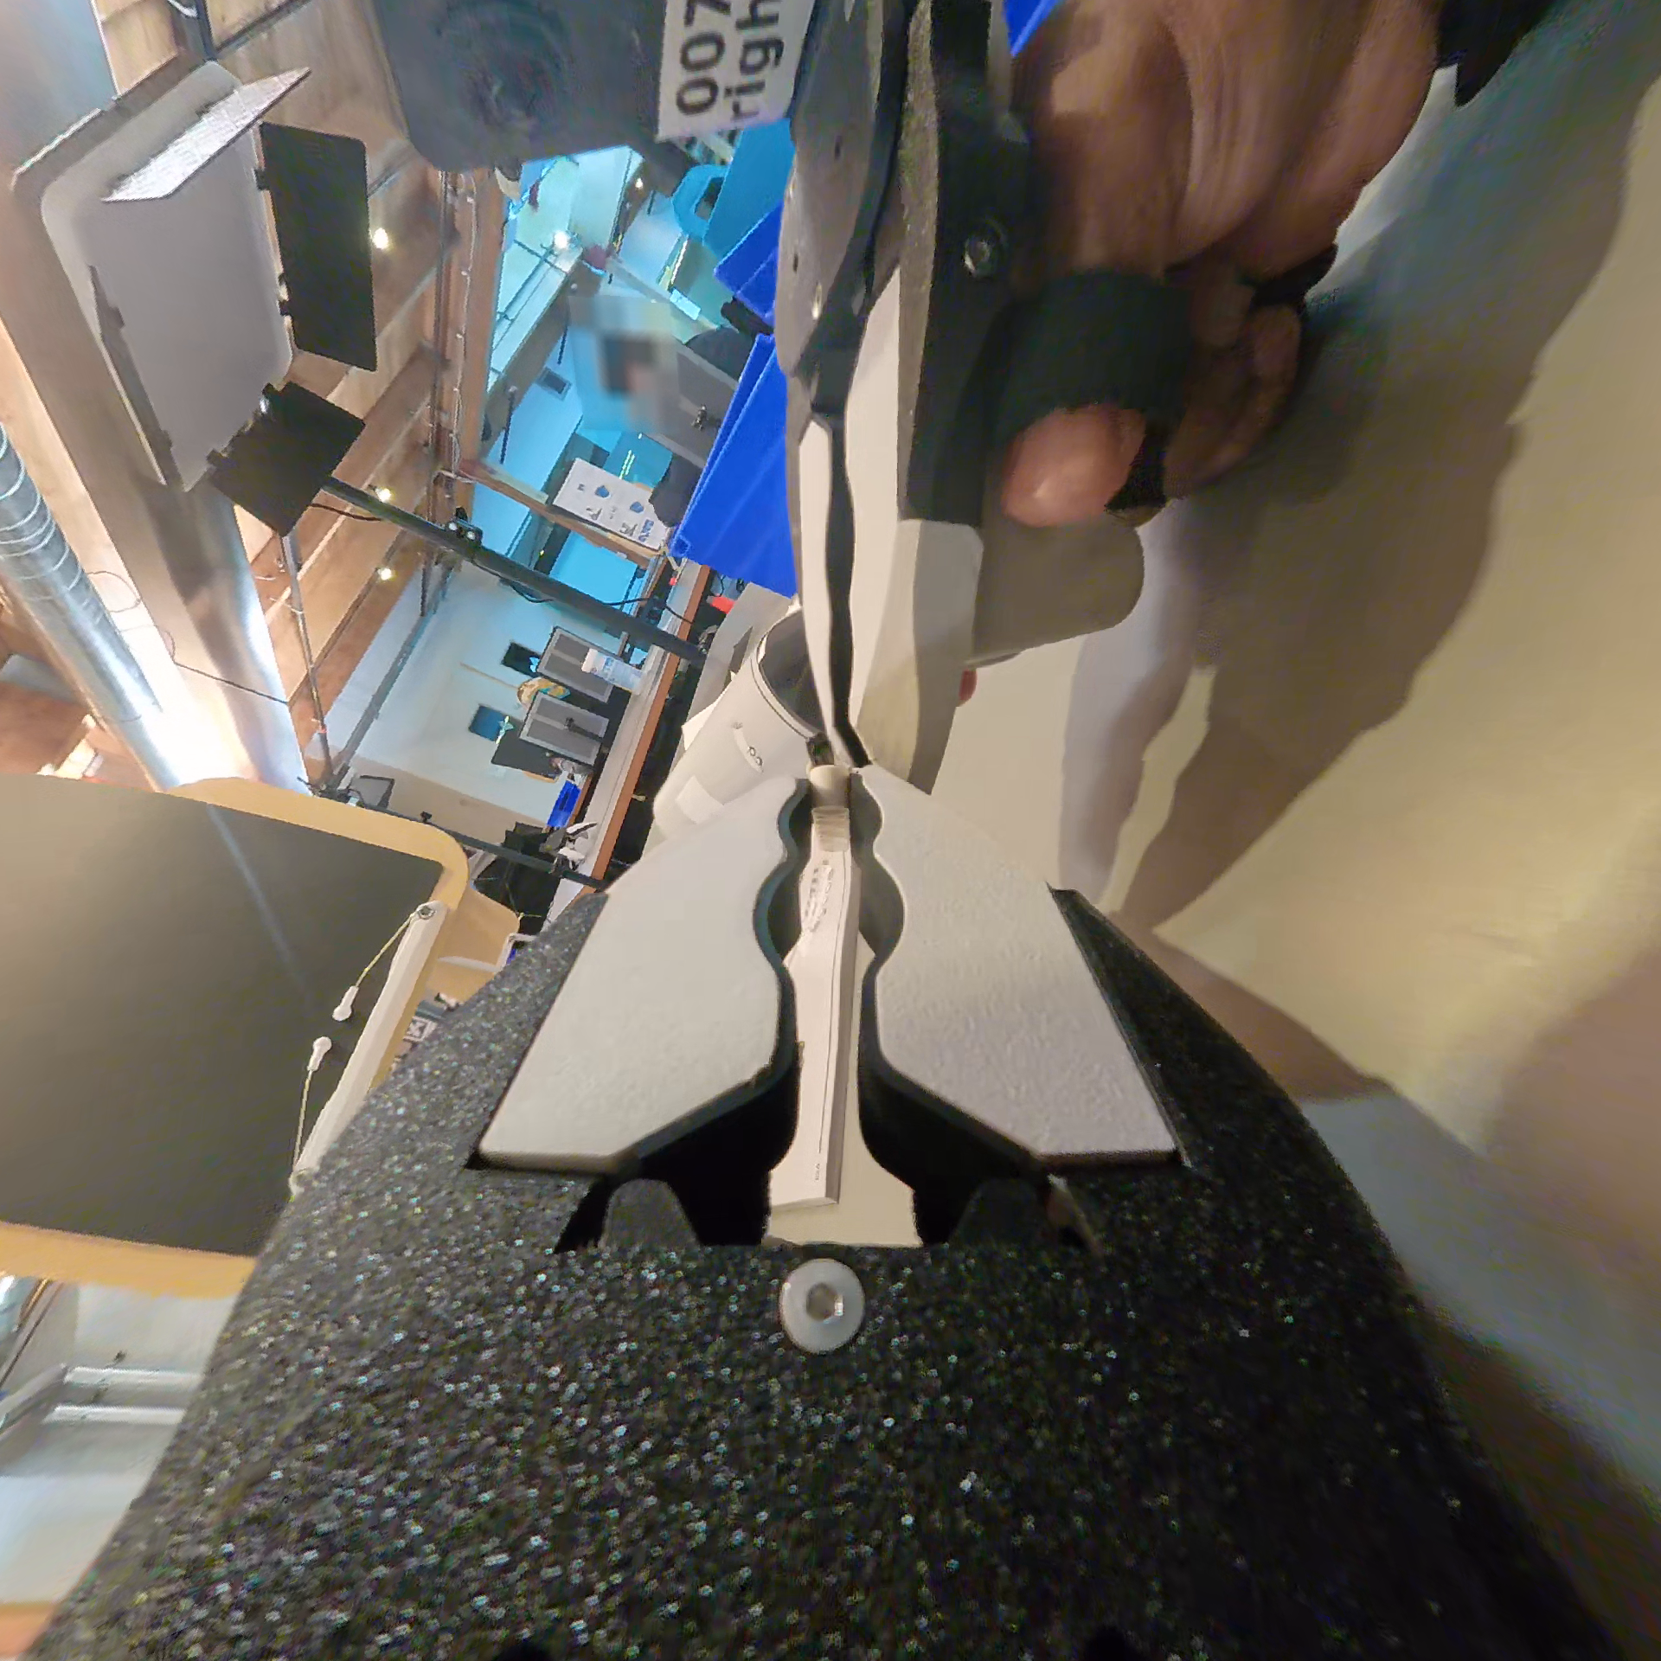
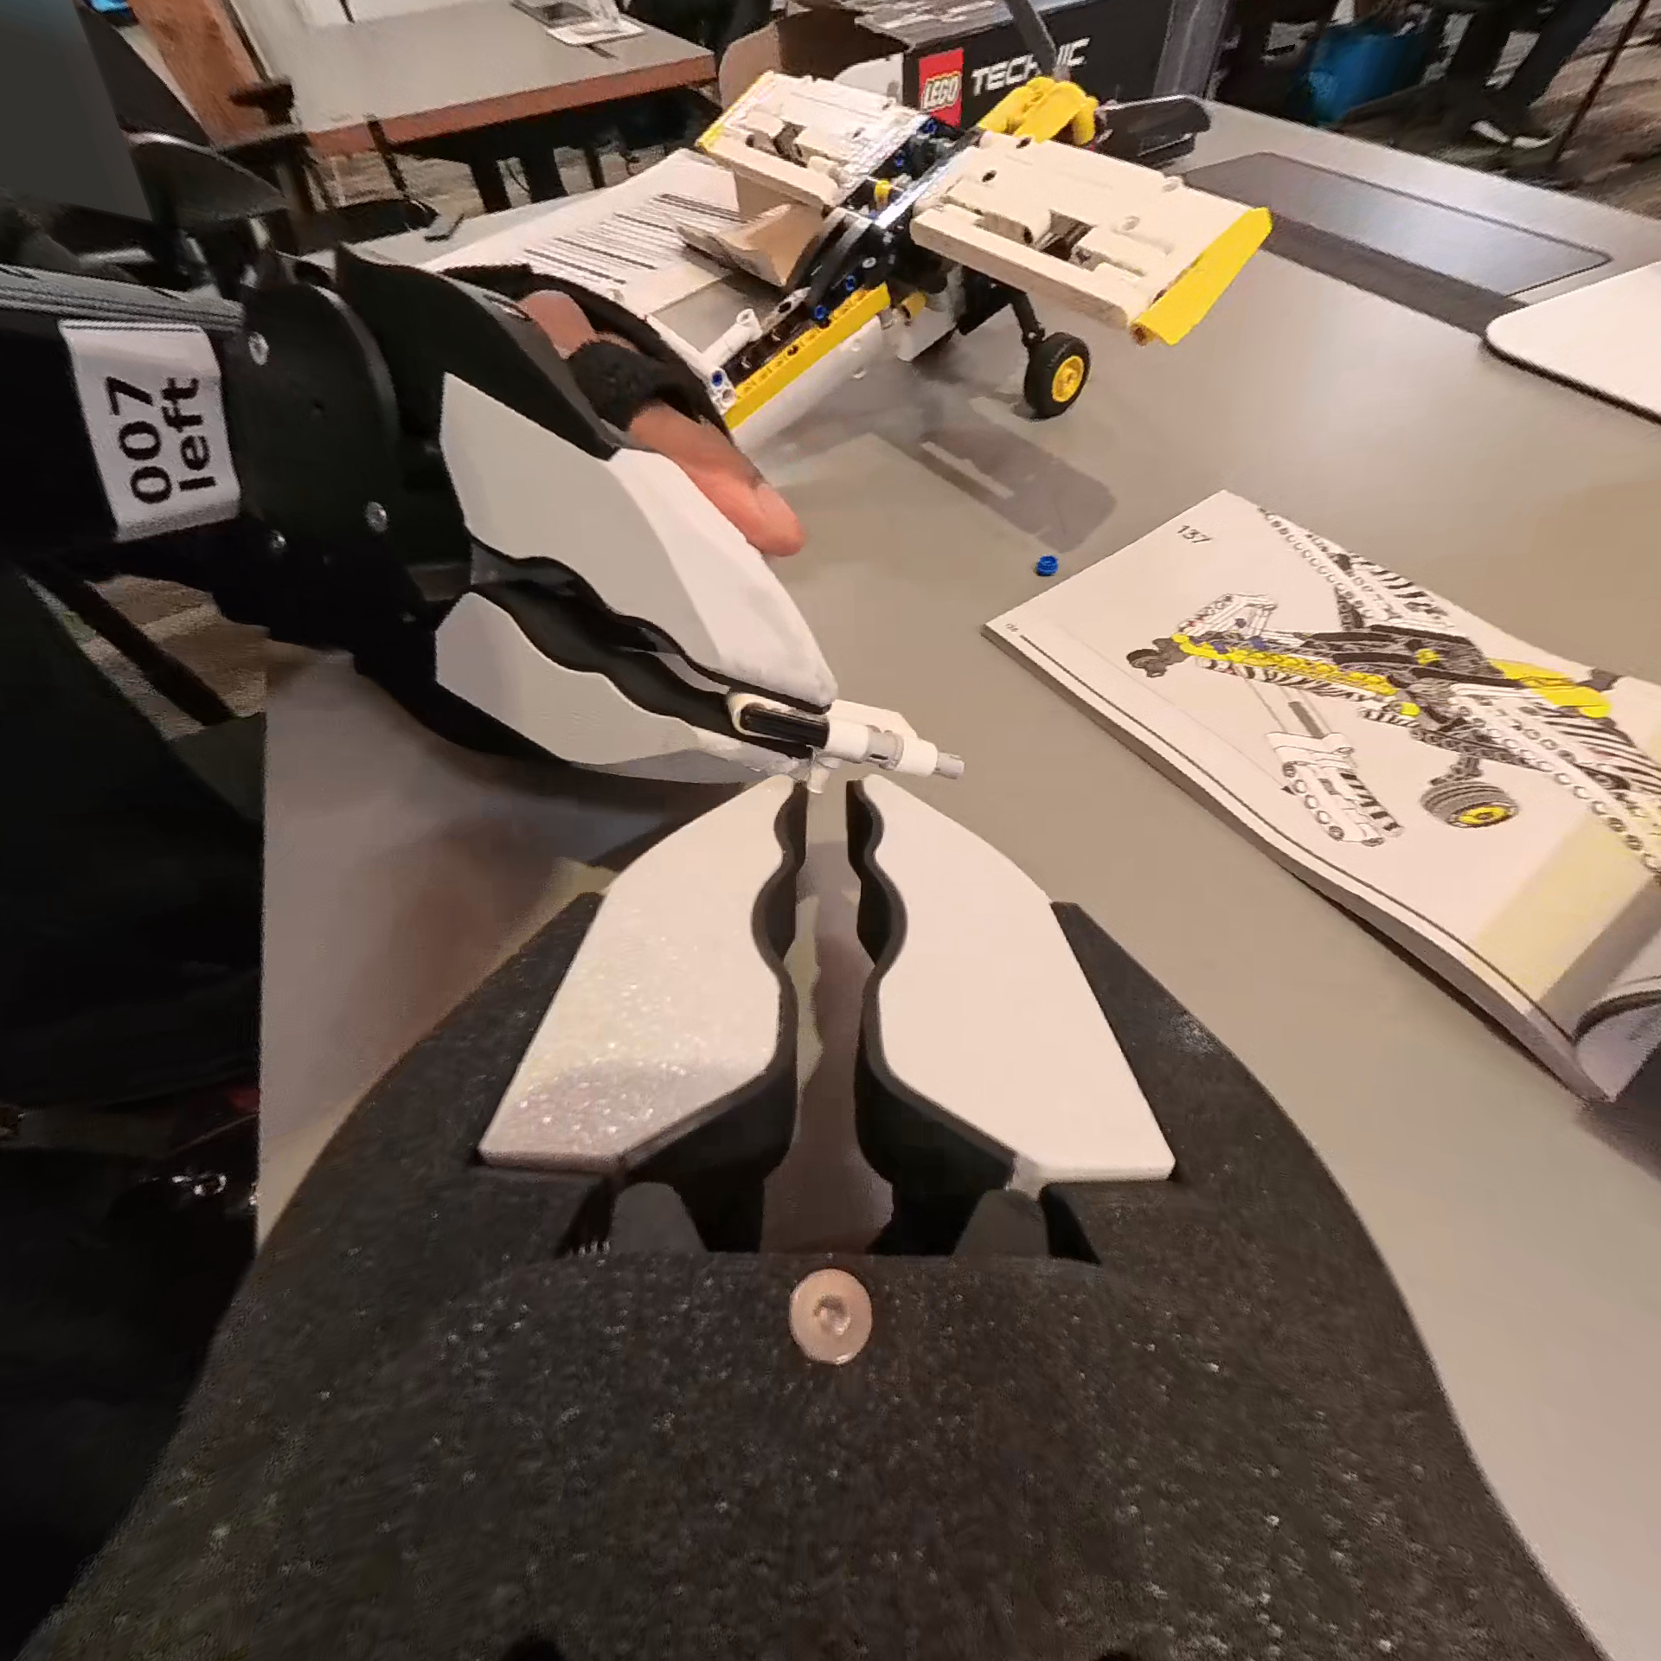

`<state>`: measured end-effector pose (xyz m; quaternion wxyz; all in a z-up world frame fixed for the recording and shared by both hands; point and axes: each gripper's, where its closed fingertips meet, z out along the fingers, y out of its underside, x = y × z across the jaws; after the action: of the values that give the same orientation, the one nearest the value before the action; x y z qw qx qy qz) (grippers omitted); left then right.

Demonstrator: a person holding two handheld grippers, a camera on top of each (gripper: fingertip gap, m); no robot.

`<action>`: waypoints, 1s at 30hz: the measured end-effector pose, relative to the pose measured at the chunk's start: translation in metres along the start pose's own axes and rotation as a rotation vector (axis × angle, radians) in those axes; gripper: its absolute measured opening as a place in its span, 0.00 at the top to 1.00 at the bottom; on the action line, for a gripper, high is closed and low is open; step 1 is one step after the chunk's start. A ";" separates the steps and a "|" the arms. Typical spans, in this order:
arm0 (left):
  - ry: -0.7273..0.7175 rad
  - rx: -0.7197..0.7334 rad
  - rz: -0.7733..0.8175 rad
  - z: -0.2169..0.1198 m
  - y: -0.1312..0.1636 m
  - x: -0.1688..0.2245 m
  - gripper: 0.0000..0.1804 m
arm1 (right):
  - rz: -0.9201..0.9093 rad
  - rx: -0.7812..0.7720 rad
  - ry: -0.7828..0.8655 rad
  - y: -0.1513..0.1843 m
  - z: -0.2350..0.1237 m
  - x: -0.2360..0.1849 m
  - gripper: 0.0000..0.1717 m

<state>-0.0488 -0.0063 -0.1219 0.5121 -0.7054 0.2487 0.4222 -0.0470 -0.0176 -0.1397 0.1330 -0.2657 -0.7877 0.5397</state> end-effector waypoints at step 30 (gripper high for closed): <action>0.053 0.048 0.076 -0.008 -0.009 0.001 0.96 | 0.126 0.013 -0.227 -0.001 -0.009 -0.017 0.96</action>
<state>-0.0383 -0.0108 -0.1175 0.5058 -0.6937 0.2992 0.4164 -0.0287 -0.0205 -0.1343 0.0105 -0.2512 -0.7758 0.5787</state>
